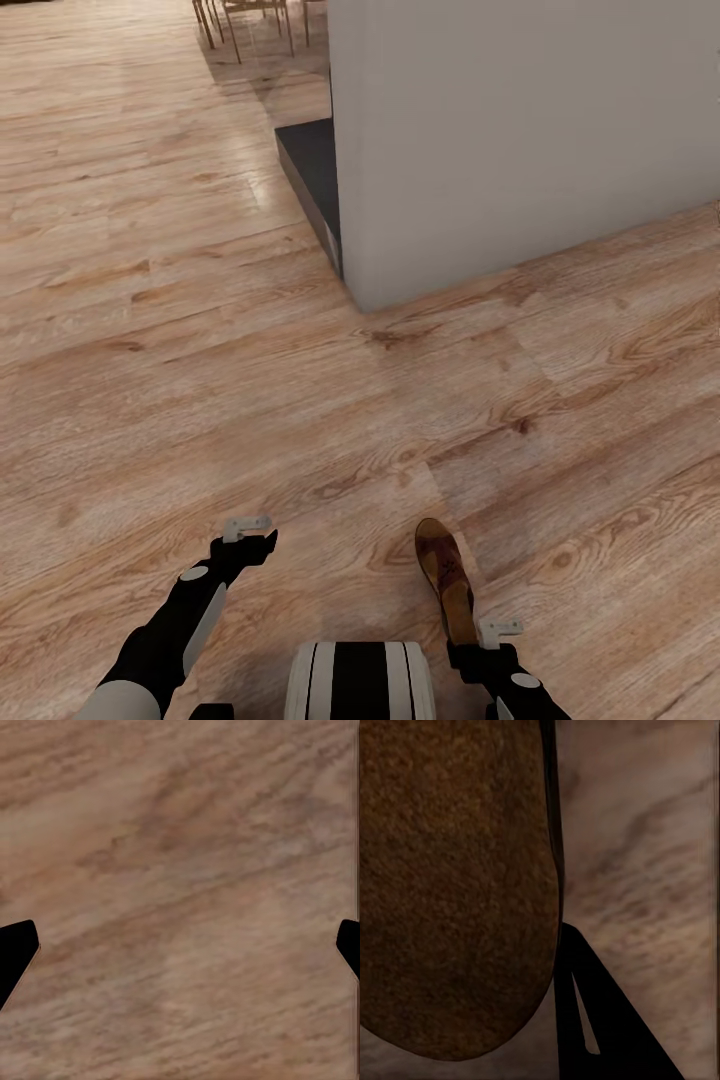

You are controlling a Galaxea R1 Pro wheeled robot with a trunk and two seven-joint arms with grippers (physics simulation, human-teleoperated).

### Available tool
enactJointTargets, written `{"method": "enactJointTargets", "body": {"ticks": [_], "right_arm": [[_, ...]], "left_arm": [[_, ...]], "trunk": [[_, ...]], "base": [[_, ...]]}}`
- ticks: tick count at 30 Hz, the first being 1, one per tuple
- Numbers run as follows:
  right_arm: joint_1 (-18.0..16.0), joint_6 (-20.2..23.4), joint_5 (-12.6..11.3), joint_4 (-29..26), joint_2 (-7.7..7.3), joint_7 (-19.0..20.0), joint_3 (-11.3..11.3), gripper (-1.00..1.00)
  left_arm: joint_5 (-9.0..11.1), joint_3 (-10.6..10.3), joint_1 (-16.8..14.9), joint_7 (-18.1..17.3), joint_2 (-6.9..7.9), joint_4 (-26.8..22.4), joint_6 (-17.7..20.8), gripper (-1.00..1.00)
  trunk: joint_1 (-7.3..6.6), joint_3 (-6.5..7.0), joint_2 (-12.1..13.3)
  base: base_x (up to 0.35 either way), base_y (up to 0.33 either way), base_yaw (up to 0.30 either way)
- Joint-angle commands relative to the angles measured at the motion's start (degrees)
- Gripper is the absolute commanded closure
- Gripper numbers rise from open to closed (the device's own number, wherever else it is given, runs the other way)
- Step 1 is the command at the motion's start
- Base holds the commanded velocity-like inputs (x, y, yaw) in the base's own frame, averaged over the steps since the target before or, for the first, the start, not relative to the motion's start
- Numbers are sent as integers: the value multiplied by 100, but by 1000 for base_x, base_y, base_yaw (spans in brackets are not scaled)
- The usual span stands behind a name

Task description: Pick up the two gym shoes and the two sandals from the corridor floor and place them onto the hallstand (shoe rack) in the corridor, making sure they are on the rack and not on the floor. Arrange them so the two gym shoes are next to each other and the two sandals are next to each other.

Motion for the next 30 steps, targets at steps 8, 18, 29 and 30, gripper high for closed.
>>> {"method": "enactJointTargets", "body": {"ticks": [8, 18, 29, 30], "right_arm": [[-3, -2, -12, -3, 1, 2, -1, 100], [0, -2, -5, -4, 3, -22, 0, 100], [-1, 14, -16, -576, 39, -57, -4, 100], [-1, 21, -20, -604, 42, -61, 0, 100]], "left_arm": [[59, -6, 0, -1, 5, -10, 36, -100], [59, -10, 0, -3, 4, -10, 37, -100], [45, -29, 0, -1, 4, -3, 37, -100], [44, -29, 0, -1, 4, -3, 37, -100]], "trunk": [[-21, 175, 10], [-47, 397, 23], [-75, 640, 38], [-78, 662, 39]], "base": [[0, 0, 0], [0, 0, 0], [0, 0, 0], [0, 0, 0]]}}
